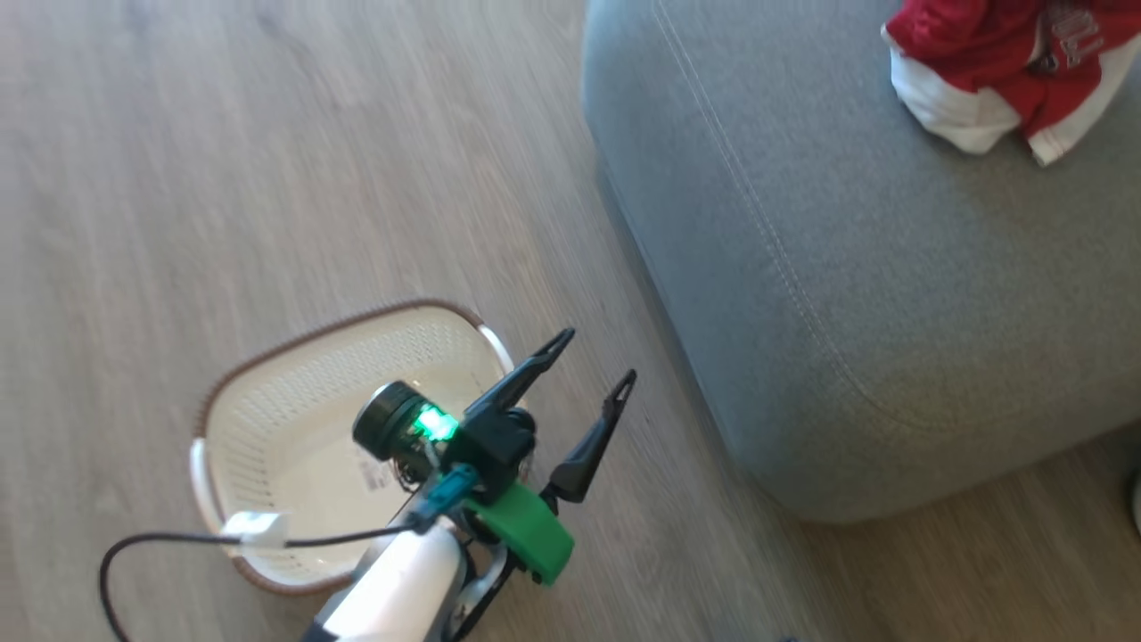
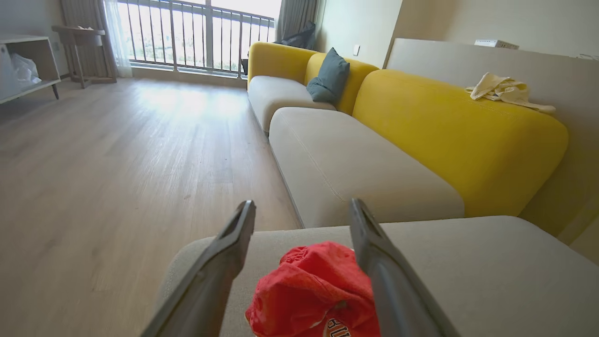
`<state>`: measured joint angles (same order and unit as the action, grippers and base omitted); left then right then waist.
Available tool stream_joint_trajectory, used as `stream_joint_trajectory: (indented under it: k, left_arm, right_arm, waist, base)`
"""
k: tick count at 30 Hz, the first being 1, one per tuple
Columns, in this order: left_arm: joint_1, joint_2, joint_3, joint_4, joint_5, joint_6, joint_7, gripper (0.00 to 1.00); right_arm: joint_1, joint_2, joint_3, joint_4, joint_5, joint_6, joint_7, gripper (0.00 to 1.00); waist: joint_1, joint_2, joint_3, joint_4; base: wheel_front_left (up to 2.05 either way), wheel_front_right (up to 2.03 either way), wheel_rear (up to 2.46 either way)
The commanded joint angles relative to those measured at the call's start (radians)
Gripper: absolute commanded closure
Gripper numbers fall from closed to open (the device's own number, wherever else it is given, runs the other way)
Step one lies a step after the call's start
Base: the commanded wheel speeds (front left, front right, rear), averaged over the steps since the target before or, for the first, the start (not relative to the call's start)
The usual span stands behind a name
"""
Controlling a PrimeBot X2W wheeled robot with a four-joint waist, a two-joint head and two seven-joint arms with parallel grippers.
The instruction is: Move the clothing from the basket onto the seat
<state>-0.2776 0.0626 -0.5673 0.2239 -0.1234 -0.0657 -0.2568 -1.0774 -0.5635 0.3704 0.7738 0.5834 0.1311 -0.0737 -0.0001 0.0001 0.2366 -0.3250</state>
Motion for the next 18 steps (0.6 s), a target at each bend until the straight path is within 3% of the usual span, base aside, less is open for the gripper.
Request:
stream_joint_trajectory:
  k: [1, 9, 13, 18]
  left_arm:
    - [-0.004, -0.012, 0.048, -0.051, -0.023, 0.013, -0.005, 0.00]
    - [0.034, -0.012, 0.108, -0.099, -0.068, 0.054, -0.005, 0.00]
    - [0.042, -0.012, 0.149, -0.124, -0.065, 0.091, -0.005, 0.00]
    - [0.052, -0.012, 0.194, -0.162, -0.074, 0.159, -0.005, 0.00]
  right_arm:
    - [0.023, -0.038, 0.025, -0.078, 0.028, 0.000, -0.034, 0.00]
    - [0.182, -0.098, 0.076, -0.337, 0.120, 0.000, -0.161, 0.00]
    - [0.275, -0.080, 0.012, -0.442, 0.133, 0.000, -0.183, 0.00]
    - [0.421, -0.021, -0.085, -0.558, 0.048, 0.000, -0.187, 0.00]
  waist:
    - [0.0001, -0.0001, -0.047, 0.037]
    - [0.0001, -0.0001, -0.108, 0.100]
    - [0.0001, -0.0001, -0.121, 0.145]
    - [0.0001, -0.0001, -0.134, 0.221]
  base:
    - [0.00, 0.00, 0.00]
    - [0.00, 0.00, 0.00]
    - [0.00, 0.00, 0.00]
    - [0.00, 0.00, 0.00]
